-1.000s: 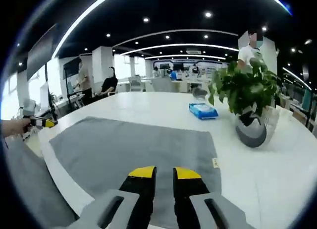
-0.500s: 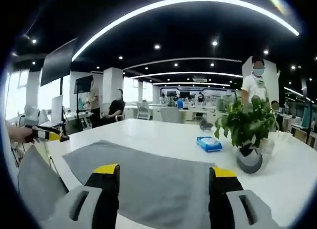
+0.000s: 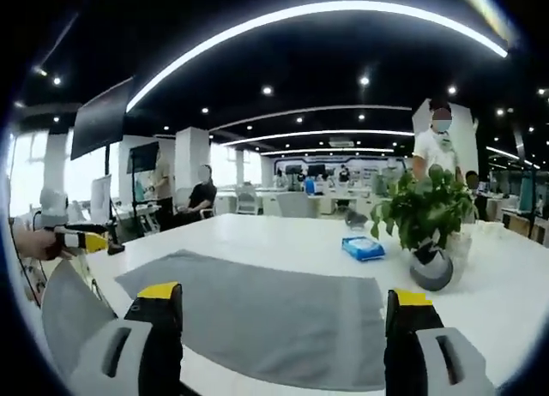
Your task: Open the folded towel by lifting each exposed corner and separating the folded layers until the towel lies flat within the target outline without major curled edges
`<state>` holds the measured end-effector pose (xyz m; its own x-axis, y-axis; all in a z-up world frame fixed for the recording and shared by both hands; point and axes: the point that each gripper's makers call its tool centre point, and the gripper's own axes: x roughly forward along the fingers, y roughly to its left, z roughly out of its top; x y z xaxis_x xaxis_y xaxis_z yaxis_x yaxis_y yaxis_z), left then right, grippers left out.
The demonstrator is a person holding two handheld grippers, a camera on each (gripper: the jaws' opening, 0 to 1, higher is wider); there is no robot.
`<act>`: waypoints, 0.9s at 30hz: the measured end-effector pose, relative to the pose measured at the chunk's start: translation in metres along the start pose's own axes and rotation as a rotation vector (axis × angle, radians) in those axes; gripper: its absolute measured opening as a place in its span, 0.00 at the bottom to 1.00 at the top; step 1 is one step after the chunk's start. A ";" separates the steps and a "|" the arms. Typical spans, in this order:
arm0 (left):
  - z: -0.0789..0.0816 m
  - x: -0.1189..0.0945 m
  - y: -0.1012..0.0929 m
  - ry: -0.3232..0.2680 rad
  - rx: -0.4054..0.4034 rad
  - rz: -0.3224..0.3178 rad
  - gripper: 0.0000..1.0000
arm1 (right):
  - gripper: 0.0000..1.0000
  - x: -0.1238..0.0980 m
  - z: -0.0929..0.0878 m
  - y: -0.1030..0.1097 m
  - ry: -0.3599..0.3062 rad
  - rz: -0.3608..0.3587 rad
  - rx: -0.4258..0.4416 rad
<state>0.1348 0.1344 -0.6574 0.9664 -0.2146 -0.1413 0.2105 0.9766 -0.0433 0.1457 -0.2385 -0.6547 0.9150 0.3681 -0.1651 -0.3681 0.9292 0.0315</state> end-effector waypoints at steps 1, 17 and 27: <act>-0.004 0.001 0.000 0.004 0.002 0.008 0.99 | 1.00 0.001 -0.001 0.003 0.005 0.009 -0.006; -0.011 0.009 -0.014 0.017 -0.024 -0.016 0.99 | 1.00 0.000 -0.015 0.001 0.027 0.014 -0.049; -0.018 0.009 0.005 0.010 -0.044 0.005 0.99 | 1.00 0.000 -0.031 0.006 0.060 0.027 0.019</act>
<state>0.1414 0.1369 -0.6767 0.9658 -0.2102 -0.1517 0.1990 0.9763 -0.0857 0.1386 -0.2336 -0.6851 0.8930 0.3910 -0.2229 -0.3889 0.9196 0.0555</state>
